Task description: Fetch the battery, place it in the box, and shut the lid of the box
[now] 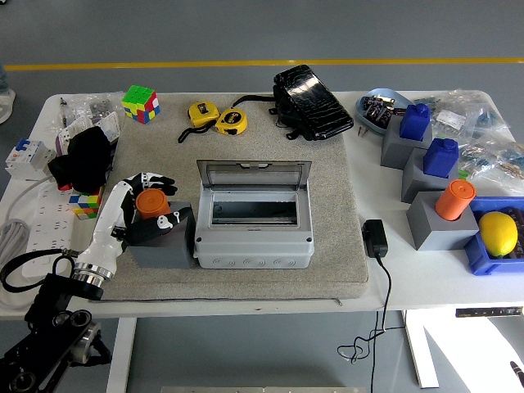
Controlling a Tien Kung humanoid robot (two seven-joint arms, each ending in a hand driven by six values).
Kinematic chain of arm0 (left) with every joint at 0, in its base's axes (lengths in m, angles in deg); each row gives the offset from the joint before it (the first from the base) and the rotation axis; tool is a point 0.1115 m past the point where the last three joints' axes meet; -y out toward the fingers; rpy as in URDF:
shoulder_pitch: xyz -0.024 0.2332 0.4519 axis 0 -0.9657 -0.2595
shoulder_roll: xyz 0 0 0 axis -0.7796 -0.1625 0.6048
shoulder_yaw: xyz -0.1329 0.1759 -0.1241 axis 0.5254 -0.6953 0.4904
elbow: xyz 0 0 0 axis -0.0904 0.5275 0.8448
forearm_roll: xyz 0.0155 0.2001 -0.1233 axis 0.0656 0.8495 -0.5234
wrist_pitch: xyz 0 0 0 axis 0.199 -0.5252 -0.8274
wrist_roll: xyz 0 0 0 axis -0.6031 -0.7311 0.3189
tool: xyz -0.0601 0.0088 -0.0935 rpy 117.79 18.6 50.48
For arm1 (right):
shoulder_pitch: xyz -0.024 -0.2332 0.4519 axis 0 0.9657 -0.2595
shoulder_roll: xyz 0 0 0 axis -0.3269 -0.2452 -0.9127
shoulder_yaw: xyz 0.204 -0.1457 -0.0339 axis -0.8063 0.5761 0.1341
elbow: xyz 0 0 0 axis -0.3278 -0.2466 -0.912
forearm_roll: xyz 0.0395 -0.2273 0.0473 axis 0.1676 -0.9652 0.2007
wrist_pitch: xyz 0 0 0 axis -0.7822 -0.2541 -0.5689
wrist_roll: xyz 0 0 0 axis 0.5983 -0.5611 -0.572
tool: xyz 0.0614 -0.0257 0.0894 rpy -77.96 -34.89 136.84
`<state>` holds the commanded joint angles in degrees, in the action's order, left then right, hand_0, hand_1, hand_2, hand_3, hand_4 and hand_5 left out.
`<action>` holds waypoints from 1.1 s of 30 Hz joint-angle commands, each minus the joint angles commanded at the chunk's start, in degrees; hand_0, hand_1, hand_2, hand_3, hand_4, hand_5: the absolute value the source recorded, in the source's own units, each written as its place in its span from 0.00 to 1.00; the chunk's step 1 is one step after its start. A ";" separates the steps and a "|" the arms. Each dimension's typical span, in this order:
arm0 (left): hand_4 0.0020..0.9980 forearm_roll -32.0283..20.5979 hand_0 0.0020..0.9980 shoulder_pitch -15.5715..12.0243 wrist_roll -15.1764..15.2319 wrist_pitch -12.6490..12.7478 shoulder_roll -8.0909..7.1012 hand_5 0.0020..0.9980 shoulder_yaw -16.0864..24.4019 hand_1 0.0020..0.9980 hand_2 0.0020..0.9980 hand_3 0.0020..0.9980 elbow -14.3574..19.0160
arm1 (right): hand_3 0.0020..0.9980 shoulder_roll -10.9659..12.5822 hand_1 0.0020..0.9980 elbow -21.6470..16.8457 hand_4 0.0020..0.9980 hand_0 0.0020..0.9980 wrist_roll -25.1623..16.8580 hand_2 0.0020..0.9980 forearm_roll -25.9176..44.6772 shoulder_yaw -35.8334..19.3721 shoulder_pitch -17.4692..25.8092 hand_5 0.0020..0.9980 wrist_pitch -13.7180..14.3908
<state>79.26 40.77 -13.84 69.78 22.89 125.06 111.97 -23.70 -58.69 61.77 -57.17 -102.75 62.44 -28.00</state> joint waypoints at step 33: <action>1.00 -4.02 0.40 0.87 1.45 0.65 0.59 0.14 -1.88 0.54 0.50 0.51 0.33 | 0.84 -0.02 0.82 0.00 1.00 0.88 0.12 0.79 -0.08 -0.12 -0.15 1.00 0.01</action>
<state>75.24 41.64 -12.39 70.43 23.47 123.18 112.31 -23.72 -58.69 61.89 -57.25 -102.87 62.29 -27.99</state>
